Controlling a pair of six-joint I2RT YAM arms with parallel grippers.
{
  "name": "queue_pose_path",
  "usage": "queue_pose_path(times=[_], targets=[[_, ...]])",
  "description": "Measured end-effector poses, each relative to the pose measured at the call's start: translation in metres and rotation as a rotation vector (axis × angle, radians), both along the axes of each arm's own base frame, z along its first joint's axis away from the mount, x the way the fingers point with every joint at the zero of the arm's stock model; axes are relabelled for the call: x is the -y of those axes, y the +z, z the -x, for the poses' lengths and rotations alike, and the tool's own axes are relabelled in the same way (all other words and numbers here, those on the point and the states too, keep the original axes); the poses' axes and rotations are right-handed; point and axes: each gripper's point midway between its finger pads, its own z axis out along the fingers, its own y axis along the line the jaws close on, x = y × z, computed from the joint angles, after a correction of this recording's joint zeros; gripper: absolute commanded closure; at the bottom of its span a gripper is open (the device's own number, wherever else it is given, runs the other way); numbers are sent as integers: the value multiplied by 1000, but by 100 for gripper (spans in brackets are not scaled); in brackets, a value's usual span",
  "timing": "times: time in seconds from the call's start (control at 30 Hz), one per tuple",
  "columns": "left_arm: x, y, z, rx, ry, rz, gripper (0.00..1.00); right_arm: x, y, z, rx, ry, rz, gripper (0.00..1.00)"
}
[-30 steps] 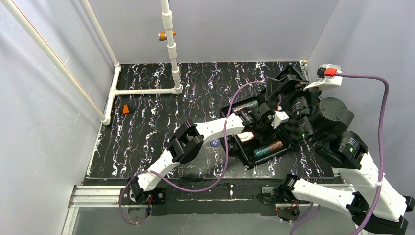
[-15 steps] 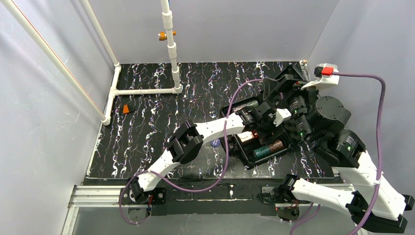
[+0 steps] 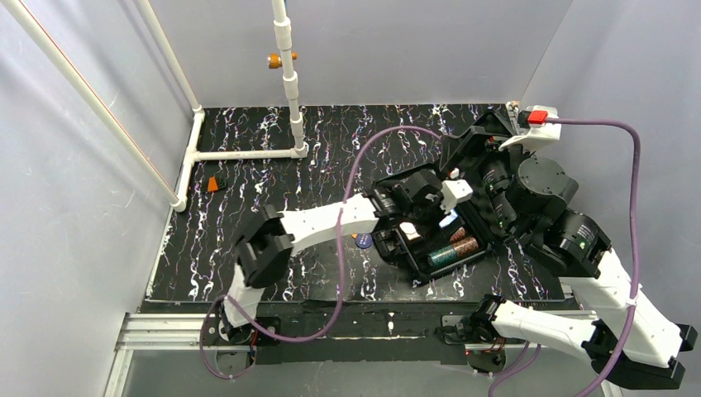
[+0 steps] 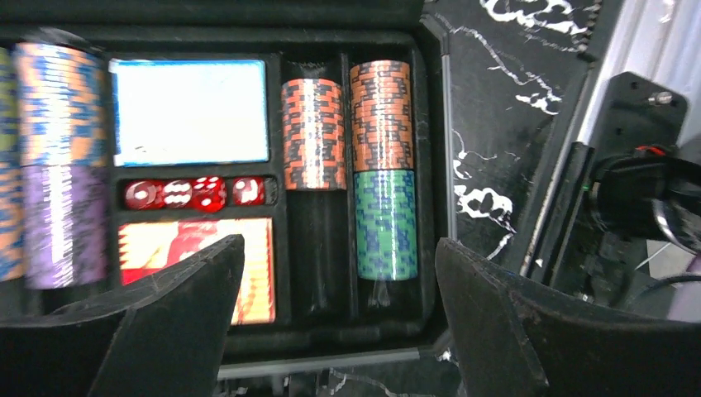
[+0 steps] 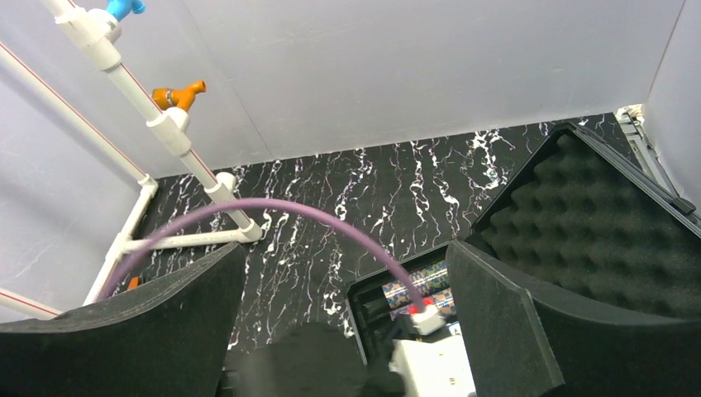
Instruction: Pack up texas hold em set
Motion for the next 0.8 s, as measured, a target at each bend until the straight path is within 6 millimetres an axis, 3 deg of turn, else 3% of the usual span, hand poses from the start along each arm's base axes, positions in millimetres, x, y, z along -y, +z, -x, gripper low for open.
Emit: queue_pose_path(times=[0.13,0.27,0.37,0.53,0.67,0.8], targets=[[-25,50,1,94,14,59,10,-2,-7,-2,-22,-4,17,2],[-58,79,1,160,51,77,9,-7,-18,-5,-57,-5,45,2],[-88,81,-4,176,98,48,9,-12,-32,-9,-97,-14,74,2],[-152,67,-14,182,206,-54,10,-23,-66,-17,-197,-30,162,5],[-220,63,-19,196,323,-105,10,-29,-102,-20,-283,-29,226,14],[-271,71,-29,226,438,-126,9,-28,-142,-22,-394,-14,271,23]])
